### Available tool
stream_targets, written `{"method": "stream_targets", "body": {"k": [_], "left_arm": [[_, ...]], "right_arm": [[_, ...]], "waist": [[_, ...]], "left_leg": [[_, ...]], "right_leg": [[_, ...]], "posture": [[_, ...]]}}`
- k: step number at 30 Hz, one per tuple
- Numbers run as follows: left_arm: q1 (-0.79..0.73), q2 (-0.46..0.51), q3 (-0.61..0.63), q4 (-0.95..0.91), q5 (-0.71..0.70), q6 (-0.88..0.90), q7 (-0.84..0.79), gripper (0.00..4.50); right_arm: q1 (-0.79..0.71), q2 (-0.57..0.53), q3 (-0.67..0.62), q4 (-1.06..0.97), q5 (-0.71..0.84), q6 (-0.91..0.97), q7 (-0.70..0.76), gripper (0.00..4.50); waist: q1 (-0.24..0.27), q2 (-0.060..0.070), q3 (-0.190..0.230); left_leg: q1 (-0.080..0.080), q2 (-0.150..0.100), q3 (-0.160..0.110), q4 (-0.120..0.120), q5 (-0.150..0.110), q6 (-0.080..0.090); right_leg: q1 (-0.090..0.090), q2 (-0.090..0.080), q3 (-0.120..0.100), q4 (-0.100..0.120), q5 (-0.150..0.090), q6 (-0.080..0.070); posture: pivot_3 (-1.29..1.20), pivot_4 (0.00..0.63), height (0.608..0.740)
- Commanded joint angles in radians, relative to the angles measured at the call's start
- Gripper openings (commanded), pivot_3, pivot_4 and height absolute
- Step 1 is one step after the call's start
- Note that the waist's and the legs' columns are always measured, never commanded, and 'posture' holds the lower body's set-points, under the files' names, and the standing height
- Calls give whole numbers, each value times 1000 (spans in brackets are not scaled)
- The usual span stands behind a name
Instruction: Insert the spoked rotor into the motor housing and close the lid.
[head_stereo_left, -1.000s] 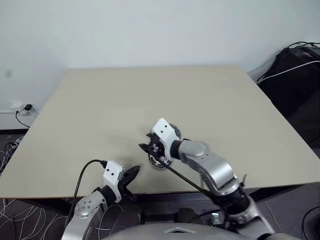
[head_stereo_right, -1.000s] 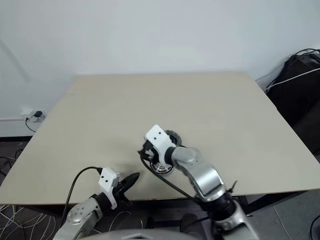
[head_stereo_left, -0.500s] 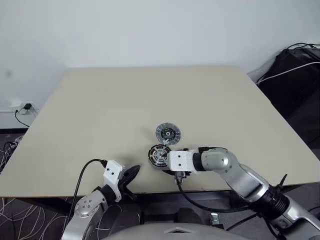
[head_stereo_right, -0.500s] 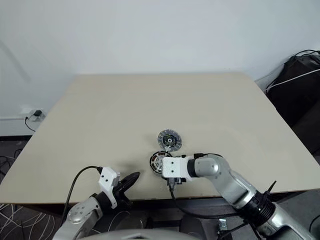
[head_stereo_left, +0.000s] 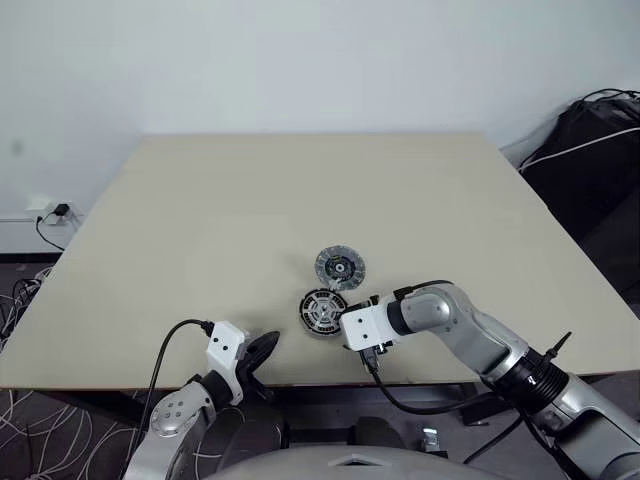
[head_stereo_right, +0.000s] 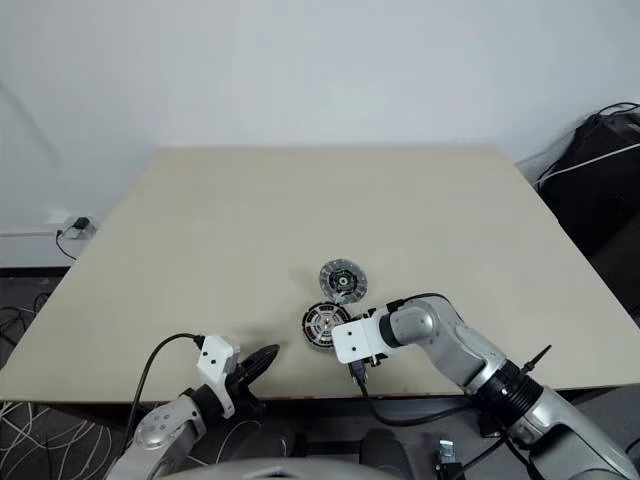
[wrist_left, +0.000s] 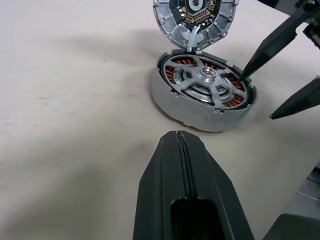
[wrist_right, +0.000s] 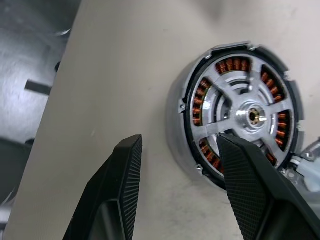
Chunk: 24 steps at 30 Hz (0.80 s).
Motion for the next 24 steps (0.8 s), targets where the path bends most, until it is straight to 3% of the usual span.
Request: {"method": "stream_targets", "body": {"k": [1, 15, 21, 24], "left_arm": [[-5, -2, 3, -40, -2, -10, 5, 0], [-4, -6, 8, -22, -2, -28, 9, 0], [-5, -7, 11, -1, -2, -43, 5, 0], [-7, -6, 11, 6, -2, -48, 4, 0]], "right_arm": [[-36, 14, -12, 12, -20, -29, 22, 2546], [-69, 26, -14, 106, -92, -84, 53, 2546], [-70, 34, -23, 125, -110, -108, 38, 680], [-66, 39, -30, 136, -117, -121, 28, 100]], "waist": [[3, 0, 0], [8, 0, 0], [8, -1, -2], [8, -1, -3]], "left_leg": [[0, 0, 0, 0, 0, 0], [0, 0, 0, 0, 0, 0], [1, 0, 0, 0, 0, 0], [1, 0, 0, 1, 0, 0]], "right_leg": [[0, 1, 0, 0, 0, 0], [0, 1, 0, 0, 0, 0], [0, 2, 0, 0, 0, 0], [1, 1, 0, 1, 0, 0]], "posture": [[0, 0, 740], [0, 0, 740], [0, 0, 740], [0, 0, 740]]}}
